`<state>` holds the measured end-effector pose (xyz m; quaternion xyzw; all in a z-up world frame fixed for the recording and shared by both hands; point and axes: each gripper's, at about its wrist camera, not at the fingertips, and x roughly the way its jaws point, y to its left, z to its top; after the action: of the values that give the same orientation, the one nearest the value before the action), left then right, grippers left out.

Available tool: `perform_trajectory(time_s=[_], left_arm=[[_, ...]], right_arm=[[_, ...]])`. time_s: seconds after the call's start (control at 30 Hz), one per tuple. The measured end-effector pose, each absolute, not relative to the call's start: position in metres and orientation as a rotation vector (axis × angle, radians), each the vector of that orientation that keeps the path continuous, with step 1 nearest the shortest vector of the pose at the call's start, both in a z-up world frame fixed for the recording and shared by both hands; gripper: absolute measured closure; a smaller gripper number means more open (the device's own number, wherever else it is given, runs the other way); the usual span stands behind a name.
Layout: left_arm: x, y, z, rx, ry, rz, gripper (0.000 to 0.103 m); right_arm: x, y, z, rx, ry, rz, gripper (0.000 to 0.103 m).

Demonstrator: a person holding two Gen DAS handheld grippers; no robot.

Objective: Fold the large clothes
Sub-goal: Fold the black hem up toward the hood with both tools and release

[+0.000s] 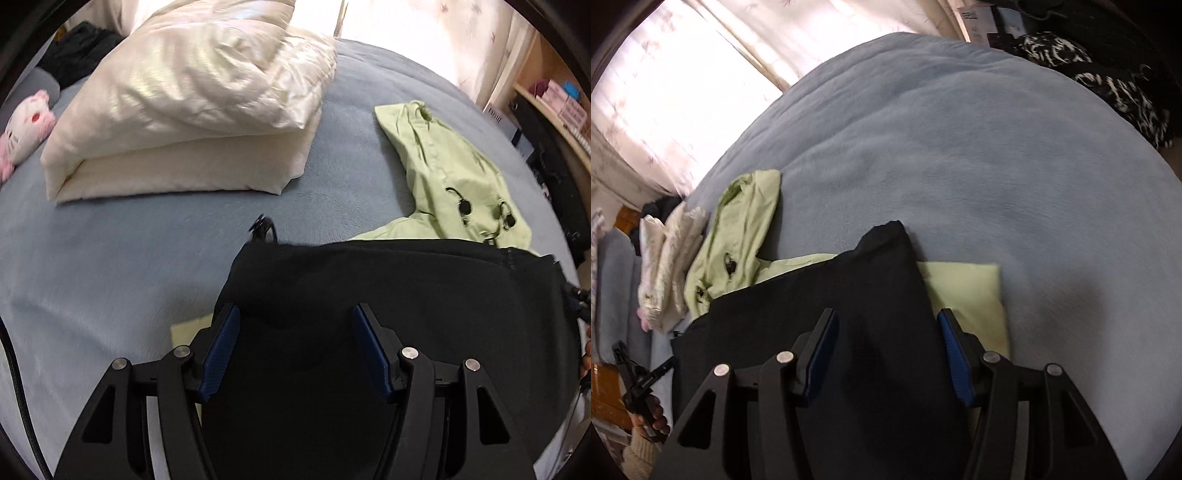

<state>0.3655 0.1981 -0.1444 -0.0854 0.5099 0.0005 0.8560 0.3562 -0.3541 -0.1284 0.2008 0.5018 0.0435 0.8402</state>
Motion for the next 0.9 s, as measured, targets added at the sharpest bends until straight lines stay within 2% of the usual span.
perform_trajectory(time_s=[0.07,0.1,0.13,0.17,0.2,0.37,0.63,0.83,0.9], left_arm=[[0.371,0.193,-0.147,-0.142,1.055,0.029,0.067],[0.372,0.192,-0.147,-0.121,1.052,0.049,0.095],[0.373,0.192,-0.147,-0.098,1.049,0.077,0.098],[0.371,0.193,-0.145,-0.109,1.028,0.085,0.099],[0.367,0.195,-0.140,-0.121,0.993,0.101,0.101],[0.351,0.226,-0.129,-0.263,0.887,0.195,0.103],[0.351,0.260,-0.164,-0.356,0.942,0.345,0.103],[0.341,0.228,-0.132,-0.199,0.885,0.320,0.100],[0.332,0.208,-0.114,-0.154,0.852,0.269,0.098]], right_arm=[[0.362,-0.347,-0.134,0.408,1.057,0.091,0.051],[0.364,-0.341,-0.136,0.378,1.050,0.078,0.070],[0.364,-0.338,-0.137,0.349,1.053,0.074,0.082],[0.366,-0.332,-0.137,0.312,1.061,0.069,0.099],[0.365,-0.327,-0.136,0.279,1.053,0.071,0.100],[0.344,-0.336,-0.102,0.321,0.844,0.045,0.101],[0.361,-0.329,-0.149,0.235,0.960,-0.097,0.098],[0.348,-0.319,-0.116,0.162,0.902,-0.150,0.079],[0.334,-0.312,-0.097,0.167,0.842,-0.159,0.064]])
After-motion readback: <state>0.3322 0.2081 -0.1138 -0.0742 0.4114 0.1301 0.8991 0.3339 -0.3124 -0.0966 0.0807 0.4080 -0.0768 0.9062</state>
